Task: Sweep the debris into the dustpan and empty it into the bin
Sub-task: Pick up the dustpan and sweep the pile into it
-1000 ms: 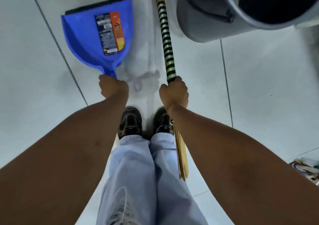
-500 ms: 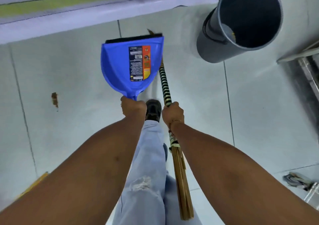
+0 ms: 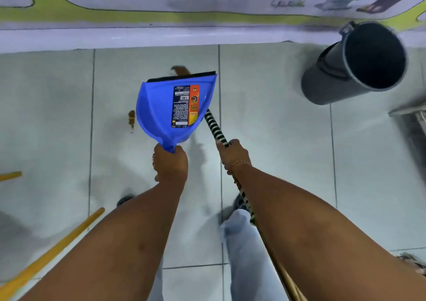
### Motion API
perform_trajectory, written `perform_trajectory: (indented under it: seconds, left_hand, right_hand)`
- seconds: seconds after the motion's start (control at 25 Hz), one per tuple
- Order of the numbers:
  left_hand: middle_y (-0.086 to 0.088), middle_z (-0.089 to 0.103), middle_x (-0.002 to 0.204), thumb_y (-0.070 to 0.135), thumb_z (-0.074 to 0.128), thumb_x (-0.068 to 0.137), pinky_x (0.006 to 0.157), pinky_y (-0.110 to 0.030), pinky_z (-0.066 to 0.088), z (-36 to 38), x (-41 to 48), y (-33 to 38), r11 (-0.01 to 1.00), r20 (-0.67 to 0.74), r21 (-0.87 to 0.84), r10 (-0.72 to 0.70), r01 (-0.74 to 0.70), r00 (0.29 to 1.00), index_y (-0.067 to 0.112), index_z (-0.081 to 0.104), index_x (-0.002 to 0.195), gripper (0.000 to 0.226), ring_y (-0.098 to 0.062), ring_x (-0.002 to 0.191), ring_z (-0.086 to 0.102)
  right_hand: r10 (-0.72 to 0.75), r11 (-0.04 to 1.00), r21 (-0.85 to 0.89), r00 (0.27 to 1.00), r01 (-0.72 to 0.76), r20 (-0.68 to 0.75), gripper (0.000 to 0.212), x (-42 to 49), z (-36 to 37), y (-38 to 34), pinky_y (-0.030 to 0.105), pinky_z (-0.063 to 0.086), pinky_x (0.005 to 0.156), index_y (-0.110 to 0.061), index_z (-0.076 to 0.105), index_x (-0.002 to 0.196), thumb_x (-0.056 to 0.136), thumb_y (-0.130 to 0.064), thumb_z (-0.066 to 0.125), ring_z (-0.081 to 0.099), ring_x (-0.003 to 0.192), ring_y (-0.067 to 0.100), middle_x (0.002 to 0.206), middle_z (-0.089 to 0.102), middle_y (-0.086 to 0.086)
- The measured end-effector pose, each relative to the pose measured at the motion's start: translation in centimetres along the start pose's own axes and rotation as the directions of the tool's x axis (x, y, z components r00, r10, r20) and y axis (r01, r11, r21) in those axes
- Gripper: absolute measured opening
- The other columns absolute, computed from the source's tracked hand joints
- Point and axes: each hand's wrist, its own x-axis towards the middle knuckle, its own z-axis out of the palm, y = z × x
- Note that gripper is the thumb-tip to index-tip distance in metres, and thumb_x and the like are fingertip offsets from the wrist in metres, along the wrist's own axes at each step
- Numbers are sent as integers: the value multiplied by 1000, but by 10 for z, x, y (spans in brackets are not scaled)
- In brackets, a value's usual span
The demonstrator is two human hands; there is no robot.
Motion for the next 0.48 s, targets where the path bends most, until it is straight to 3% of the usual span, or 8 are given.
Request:
perform_trajectory:
  seconds: [0.08, 0.16, 0.24, 0.32, 0.4, 0.48]
  left_hand:
    - [-21, 50, 89, 8, 57, 79, 81, -47, 50, -41, 43, -16, 994, 28, 55, 90, -91, 996, 0, 50, 82, 10, -44, 97, 59]
    - [-19, 47, 81, 3, 60, 76, 72, -44, 49, -72, 82, -35, 975, 112, 130, 164, -178, 980, 3, 45, 74, 14, -45, 89, 60]
    - [-21, 55, 81, 1, 61, 75, 71, -39, 45, -99, 127, -61, 970, 161, 170, 147, -174, 976, 1, 51, 84, 14, -42, 87, 60]
    - [-17, 56, 87, 0, 61, 76, 68, -33, 45, -112, 168, -90, 986, 170, 157, 30, -57, 985, 1, 50, 101, 28, -39, 85, 59]
    - [-15, 53, 91, -3, 60, 76, 54, -24, 41, -109, 201, -114, 990, 178, 133, -80, 57, 981, 2, 45, 109, 37, -31, 69, 56]
    - [-14, 49, 93, -6, 59, 75, 52, -25, 39, -97, 223, -128, 991, 196, 105, -107, 88, 975, 7, 38, 101, 36, -24, 63, 50]
  right_hand:
    - [25, 1000, -12, 999, -26, -31, 48, -8, 50, -32, 38, 54, 86, -11, 58, 113, 90, -51, 46, 66, 96, 33, 111, 66, 15]
    - [32, 999, 0, 997, -32, -73, 40, -6, 88, -54, 32, 50, 84, -6, 62, 111, 90, -38, 54, 63, 105, 33, 115, 66, 16]
    - [20, 999, -30, 996, -22, -86, 32, 1, 132, -71, 33, 49, 86, -5, 60, 116, 91, -24, 55, 61, 109, 34, 119, 64, 17]
    - [-56, 996, -74, 997, 51, -57, 37, 14, 172, -80, 35, 47, 92, -14, 51, 129, 92, -17, 47, 57, 113, 35, 124, 61, 16]
    - [-71, 996, -57, 997, 69, -38, 44, 32, 209, -85, 38, 46, 94, -23, 41, 138, 93, -22, 44, 56, 114, 35, 127, 59, 15]
    - [-29, 999, -38, 998, 27, -47, 41, 52, 237, -84, 38, 47, 90, -24, 42, 134, 95, -37, 43, 58, 109, 36, 122, 60, 15]
